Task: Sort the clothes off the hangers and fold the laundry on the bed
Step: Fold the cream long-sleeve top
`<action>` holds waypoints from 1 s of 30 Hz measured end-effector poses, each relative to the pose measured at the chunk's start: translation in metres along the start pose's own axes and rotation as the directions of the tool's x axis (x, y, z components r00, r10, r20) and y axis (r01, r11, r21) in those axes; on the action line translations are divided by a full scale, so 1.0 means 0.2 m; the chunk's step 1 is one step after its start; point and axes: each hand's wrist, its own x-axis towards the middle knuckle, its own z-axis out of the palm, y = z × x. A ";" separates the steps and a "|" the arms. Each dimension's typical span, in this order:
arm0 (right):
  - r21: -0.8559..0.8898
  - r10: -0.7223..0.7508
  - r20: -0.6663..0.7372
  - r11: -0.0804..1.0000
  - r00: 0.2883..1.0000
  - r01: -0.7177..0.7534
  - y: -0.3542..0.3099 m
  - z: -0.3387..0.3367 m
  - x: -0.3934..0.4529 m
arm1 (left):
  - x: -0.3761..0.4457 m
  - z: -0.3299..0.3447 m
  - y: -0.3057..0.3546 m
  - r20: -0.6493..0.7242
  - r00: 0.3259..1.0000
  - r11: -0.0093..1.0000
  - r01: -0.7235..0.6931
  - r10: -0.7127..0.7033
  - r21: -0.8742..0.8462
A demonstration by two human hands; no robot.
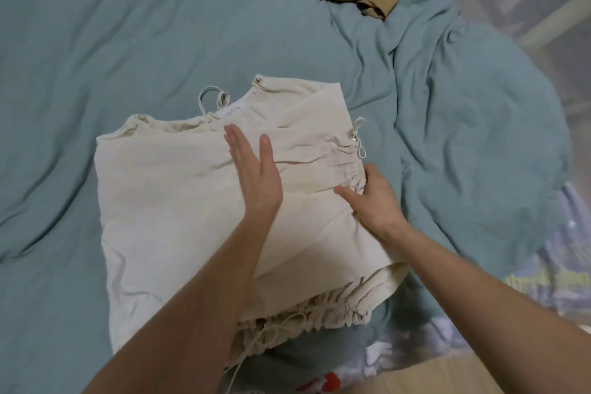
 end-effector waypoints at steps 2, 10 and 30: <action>-0.013 -0.016 -0.023 1.000 1.000 0.016 0.00 0.03 0.00 | 0.04 -0.01 -0.01 0.051 0.998 0.999 0.041 -0.040 -0.020; -0.198 0.041 0.017 0.980 0.999 -0.037 -0.04 0.01 -0.08 | -0.43 -0.05 -0.17 0.157 0.958 0.960 0.258 -0.240 -0.110; 0.174 -0.138 0.279 0.981 0.950 0.091 -0.64 0.15 -0.47 | -0.22 -1.06 -0.25 0.007 0.880 0.819 0.445 -0.475 -0.364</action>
